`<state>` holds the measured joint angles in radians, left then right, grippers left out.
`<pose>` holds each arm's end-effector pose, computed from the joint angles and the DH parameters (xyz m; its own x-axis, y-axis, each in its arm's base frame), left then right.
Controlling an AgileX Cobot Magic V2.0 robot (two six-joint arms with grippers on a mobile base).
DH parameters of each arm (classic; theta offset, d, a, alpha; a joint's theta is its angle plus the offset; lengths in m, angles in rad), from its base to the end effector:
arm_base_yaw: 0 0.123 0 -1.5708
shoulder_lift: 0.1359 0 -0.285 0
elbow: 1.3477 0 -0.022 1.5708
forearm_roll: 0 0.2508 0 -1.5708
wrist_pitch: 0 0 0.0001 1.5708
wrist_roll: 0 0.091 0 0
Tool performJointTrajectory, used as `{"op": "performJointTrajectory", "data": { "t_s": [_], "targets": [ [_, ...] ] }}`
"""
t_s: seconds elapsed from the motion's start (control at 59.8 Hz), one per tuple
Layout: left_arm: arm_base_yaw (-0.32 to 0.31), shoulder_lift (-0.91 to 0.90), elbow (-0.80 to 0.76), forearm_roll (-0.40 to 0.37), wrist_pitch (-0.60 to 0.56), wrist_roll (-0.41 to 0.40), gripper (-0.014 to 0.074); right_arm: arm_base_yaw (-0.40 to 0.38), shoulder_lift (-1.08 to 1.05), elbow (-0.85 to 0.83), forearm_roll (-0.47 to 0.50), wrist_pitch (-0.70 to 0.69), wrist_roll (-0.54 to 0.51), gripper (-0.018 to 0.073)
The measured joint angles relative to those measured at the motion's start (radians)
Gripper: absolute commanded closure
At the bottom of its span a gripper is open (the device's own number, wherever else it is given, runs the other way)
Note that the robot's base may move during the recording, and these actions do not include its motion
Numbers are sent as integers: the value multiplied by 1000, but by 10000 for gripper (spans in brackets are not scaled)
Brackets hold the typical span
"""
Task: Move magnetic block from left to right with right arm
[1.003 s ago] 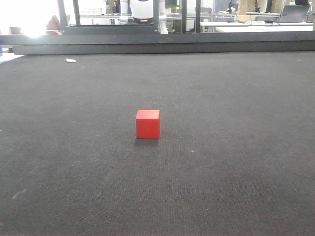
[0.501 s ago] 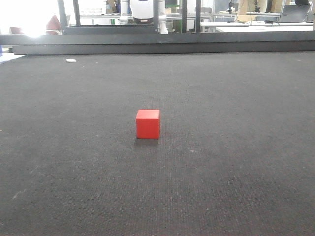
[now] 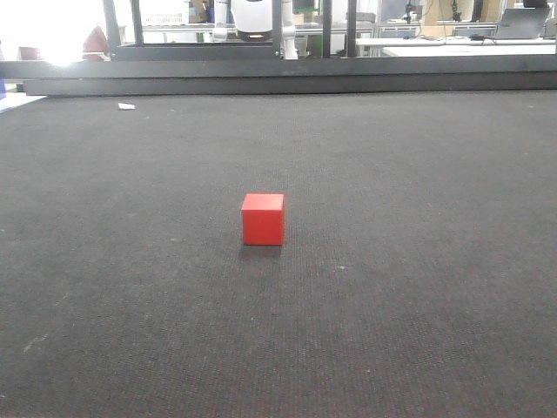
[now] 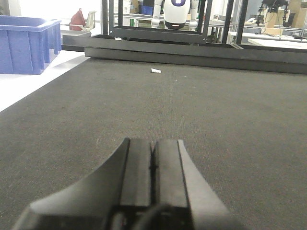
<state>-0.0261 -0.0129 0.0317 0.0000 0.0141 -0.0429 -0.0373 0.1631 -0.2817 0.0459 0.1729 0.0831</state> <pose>0.0567 -0.0015 0.2019 0.0531 -0.0443 -0.9976 0.0284 0.9987 -0.0428 0.0596 -0.0015 0.2826 0.0365 0.1267 -0.9913 0.0249 0.9915 0.1276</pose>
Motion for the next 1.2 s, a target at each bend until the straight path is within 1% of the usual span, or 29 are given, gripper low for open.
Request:
{"op": "performJointTrajectory", "data": {
  "t_s": [0.067,0.217,0.267,0.334,0.451,0.585,0.719,0.786,0.936,0.986,1.07,1.136,1.203],
  "targets": [
    [0,0,0,0,0,0,713,9,91,-63,-1,11,0,356],
    [0,0,0,0,0,0,713,71,300,-188,-4,35,0,55],
    [0,0,0,0,0,0,713,101,367,-229,-8,45,0,-13],
    [0,0,0,0,0,0,713,145,462,-287,-17,69,0,-64],
    [0,0,0,0,0,0,713,243,611,-409,-40,145,0,-75],
    [0,0,0,0,0,0,713,373,784,-557,-46,273,4,-75],
    [0,0,0,0,0,0,713,504,955,-715,-66,391,73,-74],
    [0,0,0,0,0,0,713,563,1049,-795,-91,451,147,-74],
    [0,0,0,0,0,0,712,660,1234,-945,-168,569,327,-74],
    [0,0,0,0,0,0,713,693,1302,-994,-203,610,403,-74],
    [0,0,0,0,0,0,713,731,1390,-1075,-253,667,515,-74],
    [0,0,0,0,0,0,713,756,1463,-1132,-283,703,585,-74],
    [0,0,0,0,0,0,713,775,1518,-1186,-300,732,632,-74]
  ]
}}
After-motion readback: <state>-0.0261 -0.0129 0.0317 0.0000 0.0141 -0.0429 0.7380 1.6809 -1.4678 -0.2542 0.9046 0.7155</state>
